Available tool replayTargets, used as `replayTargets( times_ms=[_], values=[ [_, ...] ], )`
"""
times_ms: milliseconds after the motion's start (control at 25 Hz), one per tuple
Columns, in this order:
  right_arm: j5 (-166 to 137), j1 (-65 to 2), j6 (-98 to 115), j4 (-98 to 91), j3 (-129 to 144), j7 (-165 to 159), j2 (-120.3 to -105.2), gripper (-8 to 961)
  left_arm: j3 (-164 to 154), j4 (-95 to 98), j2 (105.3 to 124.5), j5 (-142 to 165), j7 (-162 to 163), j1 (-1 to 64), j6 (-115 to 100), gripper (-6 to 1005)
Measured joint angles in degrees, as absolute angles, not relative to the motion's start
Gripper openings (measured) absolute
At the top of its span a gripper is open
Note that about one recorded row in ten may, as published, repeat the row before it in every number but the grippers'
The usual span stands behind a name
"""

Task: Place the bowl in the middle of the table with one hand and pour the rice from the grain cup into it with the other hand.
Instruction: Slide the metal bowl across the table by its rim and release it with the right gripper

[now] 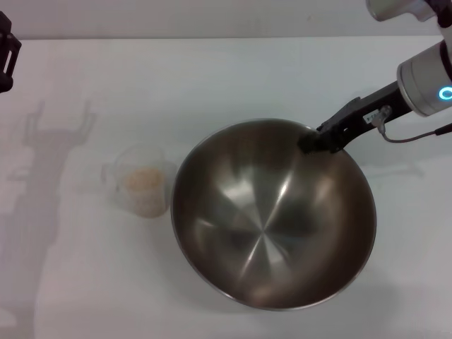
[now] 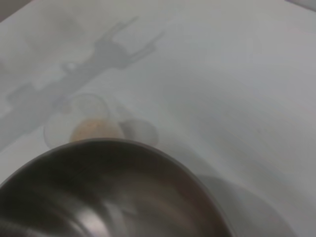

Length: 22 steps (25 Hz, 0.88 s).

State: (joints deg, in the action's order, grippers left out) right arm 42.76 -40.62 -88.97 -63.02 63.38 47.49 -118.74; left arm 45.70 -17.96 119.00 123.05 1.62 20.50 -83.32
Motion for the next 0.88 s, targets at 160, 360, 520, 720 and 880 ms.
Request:
replayTargets(
  times_ms=[160, 360, 520, 720, 880],
  values=[
    [42.77, -41.37, -87.79, -60.35, 63.45, 48.11, -118.74, 23, 45.70, -18.01, 119.00, 123.04, 1.78, 20.42, -83.43, 831],
    [42.49, -42.24, -86.77, -57.79, 63.63, 48.66, -118.68, 24, 45.70, -18.19, 119.00, 123.05, 1.80, 20.50, -83.45, 831],
    [40.91, -42.69, -85.79, -56.79, 64.15, 48.73, -118.70, 25, 45.70, -18.25, 119.01, 123.05, 1.80, 20.56, -83.41, 830],
    [39.47, -43.64, -85.35, -55.09, 64.20, 48.71, -118.75, 26, 45.70, -18.39, 119.00, 123.05, 1.69, 20.57, -83.38, 830],
    [39.33, -43.77, -85.34, -55.93, 65.09, 48.72, -118.70, 91, 45.70, -18.39, 119.00, 123.05, 1.57, 20.57, -83.35, 830]
  ],
)
